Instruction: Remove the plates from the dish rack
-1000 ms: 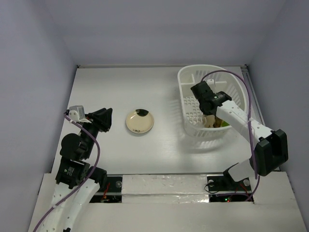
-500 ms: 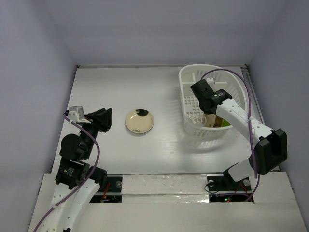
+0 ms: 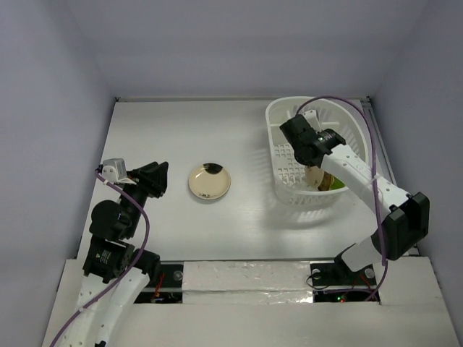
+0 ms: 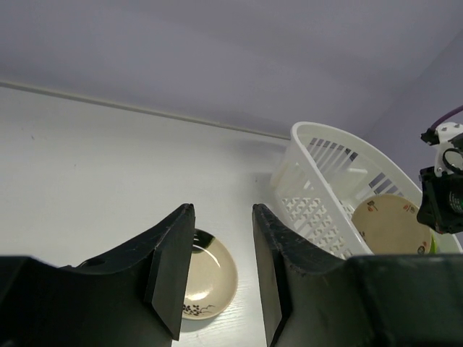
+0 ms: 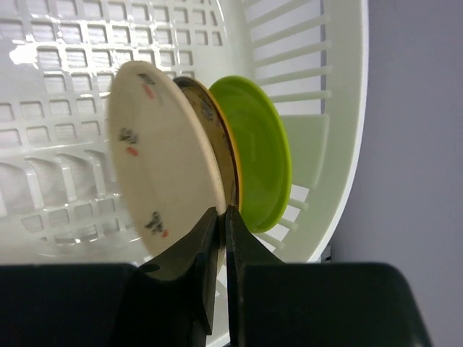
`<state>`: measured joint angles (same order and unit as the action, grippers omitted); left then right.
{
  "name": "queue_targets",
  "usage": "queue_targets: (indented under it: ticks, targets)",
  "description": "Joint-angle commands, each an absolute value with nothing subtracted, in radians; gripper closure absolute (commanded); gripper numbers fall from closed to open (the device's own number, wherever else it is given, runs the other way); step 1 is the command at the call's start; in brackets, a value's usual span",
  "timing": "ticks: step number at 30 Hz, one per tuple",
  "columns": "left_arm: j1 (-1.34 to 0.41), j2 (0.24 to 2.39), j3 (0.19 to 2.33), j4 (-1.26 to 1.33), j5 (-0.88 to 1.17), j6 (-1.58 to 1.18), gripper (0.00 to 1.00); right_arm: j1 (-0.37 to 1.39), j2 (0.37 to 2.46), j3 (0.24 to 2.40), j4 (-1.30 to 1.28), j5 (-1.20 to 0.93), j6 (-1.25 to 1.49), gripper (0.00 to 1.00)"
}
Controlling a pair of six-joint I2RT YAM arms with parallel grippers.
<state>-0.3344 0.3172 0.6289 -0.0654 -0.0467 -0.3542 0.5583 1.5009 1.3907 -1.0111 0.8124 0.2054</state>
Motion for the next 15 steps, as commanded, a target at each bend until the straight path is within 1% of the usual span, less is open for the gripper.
queue_targets:
  ticks: [1,6,10,12,15]
  targets:
    - [-0.339,0.308,0.652,-0.029,-0.049,-0.356,0.65,0.580,1.471,1.495,-1.038,0.880,0.218,1.00]
    - [-0.339,0.310,0.650,-0.029,-0.049,-0.356,0.65,0.604,1.417,1.595,-1.075,0.934,0.247,1.00]
    - [-0.339,0.311,0.650,-0.029,-0.049,-0.356,0.65,0.643,1.353,1.643,-1.054,0.959,0.273,1.00]
    - [-0.339,0.311,0.652,-0.029,-0.051,-0.356,0.65,0.661,1.330,1.641,-1.013,0.928,0.276,1.00]
    - [-0.339,0.316,0.652,-0.029,-0.052,-0.356,0.65,0.702,1.289,1.583,-0.867,0.806,0.278,1.00]
